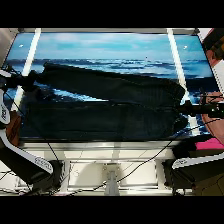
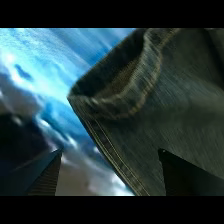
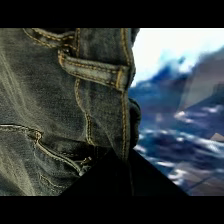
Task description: Fold the clothes and pants, and hang the long-sleeved shirts on hangers.
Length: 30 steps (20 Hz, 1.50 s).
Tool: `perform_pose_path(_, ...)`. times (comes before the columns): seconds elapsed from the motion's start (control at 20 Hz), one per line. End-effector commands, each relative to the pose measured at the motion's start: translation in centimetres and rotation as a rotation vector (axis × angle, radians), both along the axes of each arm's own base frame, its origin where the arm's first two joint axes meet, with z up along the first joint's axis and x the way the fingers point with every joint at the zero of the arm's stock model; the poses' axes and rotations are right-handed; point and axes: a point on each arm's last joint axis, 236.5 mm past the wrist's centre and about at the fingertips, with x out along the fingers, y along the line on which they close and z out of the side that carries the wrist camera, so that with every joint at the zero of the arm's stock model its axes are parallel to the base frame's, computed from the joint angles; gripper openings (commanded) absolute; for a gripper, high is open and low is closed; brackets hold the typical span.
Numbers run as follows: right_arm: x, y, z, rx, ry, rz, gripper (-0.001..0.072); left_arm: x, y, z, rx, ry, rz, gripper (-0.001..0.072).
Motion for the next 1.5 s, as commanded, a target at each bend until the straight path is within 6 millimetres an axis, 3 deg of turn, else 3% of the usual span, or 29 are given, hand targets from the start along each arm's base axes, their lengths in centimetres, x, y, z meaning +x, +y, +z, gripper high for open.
perform_pose_path(0.0, -0.2, 0.3, 0.2, 0.012, 0.005, 0.009, 0.0035, 1.3, 0.5, -0.9, 0.017, -0.036, 0.036, 0.0689)
perform_pose_path(0.05, -0.2, 0.3, 0.2, 0.015, 0.006, 0.01, 0.0035, 1.7, 0.4, -1.1, 0.01, -0.048, 0.046, 0.0647)
perform_pose_path(0.25, -0.6, 0.7, 0.4, 0.035, 0.013, 0.023, 0.0034, 3.4, 0.1, -1.3, -0.003, -0.105, 0.093, 0.0312)
perform_pose_path(0.35, -0.5, 0.7, 0.4, 0.033, 0.011, 0.021, 0.0034, 4.2, 0.1, -0.6, -0.003, -0.142, 0.115, 0.005)
perform_pose_path(0.5, -0.3, 0.6, 0.4, 0.031, 0.005, 0.012, 0.0034, 4.4, 0.2, 0.7, 0.002, -0.161, 0.114, 0.0044)
perform_pose_path(0.65, 0.6, 0.4, 0.6, 0.03, -0.014, -0.023, 0.0034, 4.1, 0.7, 3.3, 0.007, -0.185, 0.11, 0.0044)
perform_pose_path(0.85, 3.4, -0.6, 1.2, 0.034, -0.084, -0.136, 0.0034, 1.3, 1.5, 5.8, 0.091, -0.126, 0.026, 0.0044)
perform_pose_path(1.0, 4.5, -1.7, 1.5, 0.011, -0.101, -0.208, 0.0034, -2.3, 1.9, 5.1, 0.131, 0.01, -0.054, 0.0044)
perform_pose_path(1.2, 5.7, -3.8, 2.1, -0.054, -0.113, -0.314, 0.0034, -7.7, 1.3, 2.7, 0.11, 0.236, -0.154, 0.0044)
perform_pose_path(1.45, 5.9, -4.3, 2.8, -0.075, -0.13, -0.326, 0.0034, -13.5, 1.9, 1.4, 0.142, 0.48, -0.237, 0.0044)
